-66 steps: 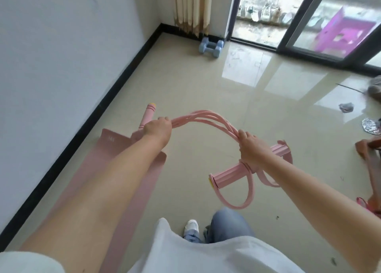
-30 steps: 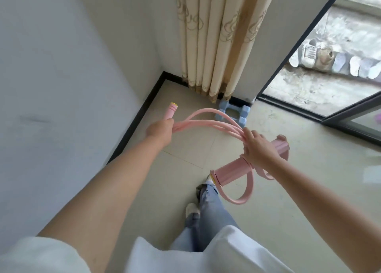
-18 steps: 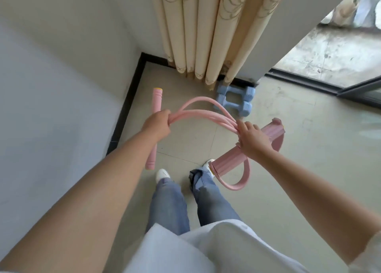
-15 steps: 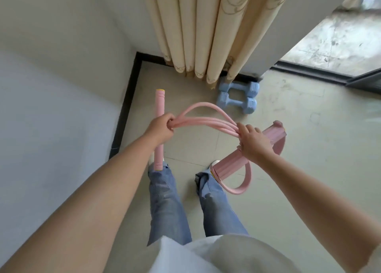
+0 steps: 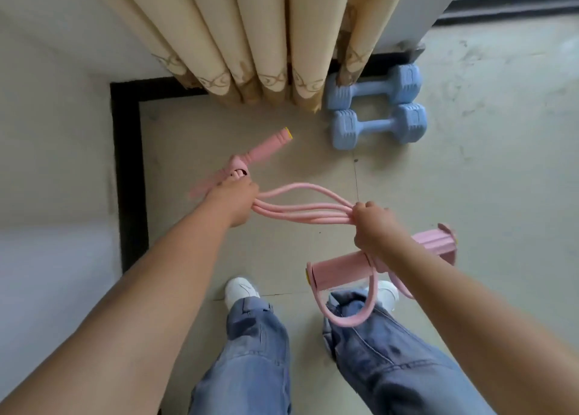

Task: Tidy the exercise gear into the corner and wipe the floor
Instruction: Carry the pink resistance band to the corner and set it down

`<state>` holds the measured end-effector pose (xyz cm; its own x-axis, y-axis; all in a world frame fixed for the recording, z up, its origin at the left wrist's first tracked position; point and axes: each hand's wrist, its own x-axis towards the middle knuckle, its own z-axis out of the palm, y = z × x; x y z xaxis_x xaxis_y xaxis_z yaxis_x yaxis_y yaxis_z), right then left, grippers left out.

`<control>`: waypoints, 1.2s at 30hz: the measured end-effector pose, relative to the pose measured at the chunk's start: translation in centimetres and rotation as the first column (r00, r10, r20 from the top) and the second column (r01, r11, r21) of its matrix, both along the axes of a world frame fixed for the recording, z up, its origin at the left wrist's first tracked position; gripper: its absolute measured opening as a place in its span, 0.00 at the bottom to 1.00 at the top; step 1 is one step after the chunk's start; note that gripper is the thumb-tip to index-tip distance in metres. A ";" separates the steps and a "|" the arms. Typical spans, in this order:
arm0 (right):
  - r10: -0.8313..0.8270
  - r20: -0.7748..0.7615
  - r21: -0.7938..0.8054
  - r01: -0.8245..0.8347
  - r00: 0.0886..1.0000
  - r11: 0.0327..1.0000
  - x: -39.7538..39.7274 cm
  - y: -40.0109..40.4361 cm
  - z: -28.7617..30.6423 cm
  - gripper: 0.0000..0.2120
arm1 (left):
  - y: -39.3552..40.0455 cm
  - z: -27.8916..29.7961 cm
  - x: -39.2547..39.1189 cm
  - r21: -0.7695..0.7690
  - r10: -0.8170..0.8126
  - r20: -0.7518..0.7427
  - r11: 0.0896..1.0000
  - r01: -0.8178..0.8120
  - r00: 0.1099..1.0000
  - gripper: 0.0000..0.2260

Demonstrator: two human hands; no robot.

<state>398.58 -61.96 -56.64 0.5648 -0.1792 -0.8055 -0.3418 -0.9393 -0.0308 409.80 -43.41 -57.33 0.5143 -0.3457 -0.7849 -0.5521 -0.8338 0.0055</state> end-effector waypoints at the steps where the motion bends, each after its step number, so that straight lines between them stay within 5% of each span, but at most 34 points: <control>1: 0.040 -0.002 0.017 -0.040 0.999 0.999 0.6 0.1 -2.2 0.17 | 0.0 -2.0 0.8 0.024 -0.050 0.021 0.998 0.049 0.999 0.16; 7: 0.279 -0.093 0.053 -0.275 0.956 0.960 5.5 -1.3 -13.7 0.06 | -1.7 -12.6 5.3 0.041 -0.251 0.260 0.968 0.249 0.932 0.19; 11: 0.320 -0.066 0.060 -0.316 0.945 0.947 7.8 -2.3 -18.3 0.15 | -3.5 -17.7 8.0 0.064 -0.257 0.390 0.965 0.253 0.884 0.18; 16: 0.062 0.092 0.061 -0.068 0.994 0.996 7.5 -4.2 -21.0 0.04 | -6.4 -19.8 9.1 -0.048 -0.092 0.468 0.991 0.129 0.879 0.18; 20: -0.254 0.245 0.093 0.238 0.936 0.967 5.6 -5.5 -21.4 0.15 | -8.1 -20.5 9.2 -0.083 -0.066 0.464 0.990 0.117 0.883 0.17; 24: -0.348 0.343 0.151 0.315 0.872 0.937 4.6 -5.7 -22.2 0.16 | -8.1 -22.2 8.5 -0.067 -0.161 0.433 0.975 0.210 0.887 0.16; 29: -0.114 0.277 -0.005 0.120 0.954 0.993 3.2 -5.8 -21.7 0.28 | -7.0 -22.6 8.9 -0.135 -0.178 0.413 0.958 0.253 0.893 0.16; 36: 0.059 0.221 0.005 -0.062 0.973 0.998 2.1 -5.8 -20.7 0.19 | -6.6 -22.5 8.4 -0.153 -0.213 0.429 0.941 0.303 0.878 0.17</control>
